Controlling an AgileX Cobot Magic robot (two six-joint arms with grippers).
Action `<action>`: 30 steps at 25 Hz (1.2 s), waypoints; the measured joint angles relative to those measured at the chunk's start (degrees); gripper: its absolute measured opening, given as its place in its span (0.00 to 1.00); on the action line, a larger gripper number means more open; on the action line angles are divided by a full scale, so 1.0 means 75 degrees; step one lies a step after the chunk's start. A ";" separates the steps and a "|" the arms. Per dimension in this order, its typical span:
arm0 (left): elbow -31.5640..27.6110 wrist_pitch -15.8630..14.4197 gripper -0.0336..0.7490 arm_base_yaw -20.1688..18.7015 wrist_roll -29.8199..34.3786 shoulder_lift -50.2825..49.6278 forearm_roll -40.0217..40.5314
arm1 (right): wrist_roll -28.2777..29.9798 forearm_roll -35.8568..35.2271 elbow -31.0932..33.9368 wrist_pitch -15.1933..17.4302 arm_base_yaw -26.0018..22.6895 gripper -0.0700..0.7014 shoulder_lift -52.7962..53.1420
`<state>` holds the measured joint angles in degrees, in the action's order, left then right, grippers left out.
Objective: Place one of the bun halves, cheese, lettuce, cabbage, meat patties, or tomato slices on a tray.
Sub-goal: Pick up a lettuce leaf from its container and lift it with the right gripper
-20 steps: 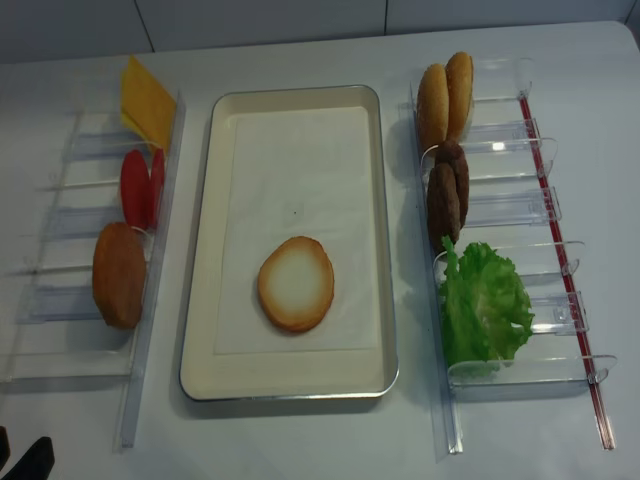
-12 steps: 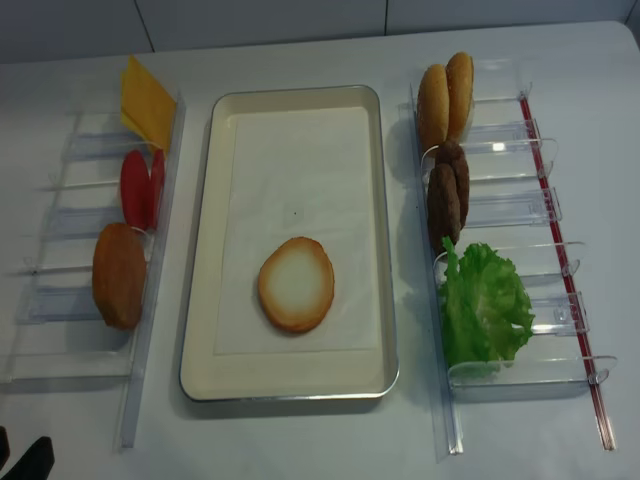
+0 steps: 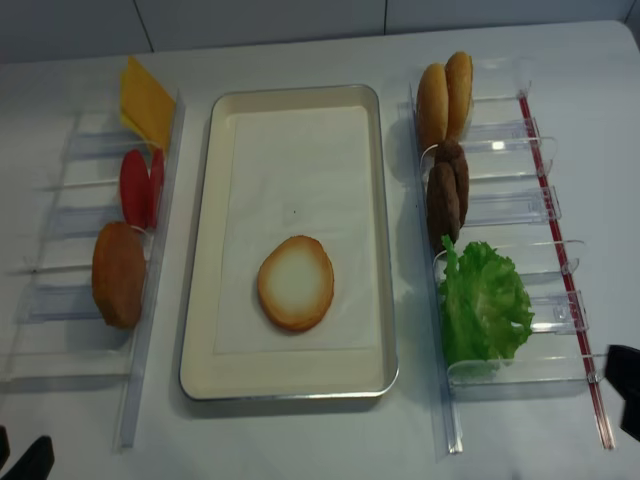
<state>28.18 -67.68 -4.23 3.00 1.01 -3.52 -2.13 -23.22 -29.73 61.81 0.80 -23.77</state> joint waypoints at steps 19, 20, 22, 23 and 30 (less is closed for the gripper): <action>0.0000 0.0000 0.45 0.0000 0.0000 0.0000 0.0000 | 0.1327 -0.1829 -0.2170 -0.0696 0.1550 0.76 -0.4896; 0.0000 0.0000 0.45 0.0000 0.0000 0.0000 0.0000 | 0.1066 -0.1599 -0.2204 -0.0837 0.1890 0.76 -0.5035; 0.0000 0.0000 0.45 0.0000 0.0000 0.0000 0.0000 | 0.0452 -0.1002 -0.2328 -0.0961 0.2439 0.76 -0.5315; 0.0000 0.0000 0.45 0.0000 0.0000 0.0000 0.0000 | 0.0098 -0.0639 -0.2383 -0.0982 0.2675 0.76 -0.5432; 0.0000 0.0000 0.45 0.0000 0.0000 0.0000 0.0000 | -0.0905 0.0382 -0.2641 -0.1123 0.3551 0.71 -0.6394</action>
<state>28.18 -67.68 -4.23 3.00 1.01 -3.52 -8.92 -20.36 -49.54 53.38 27.43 -71.72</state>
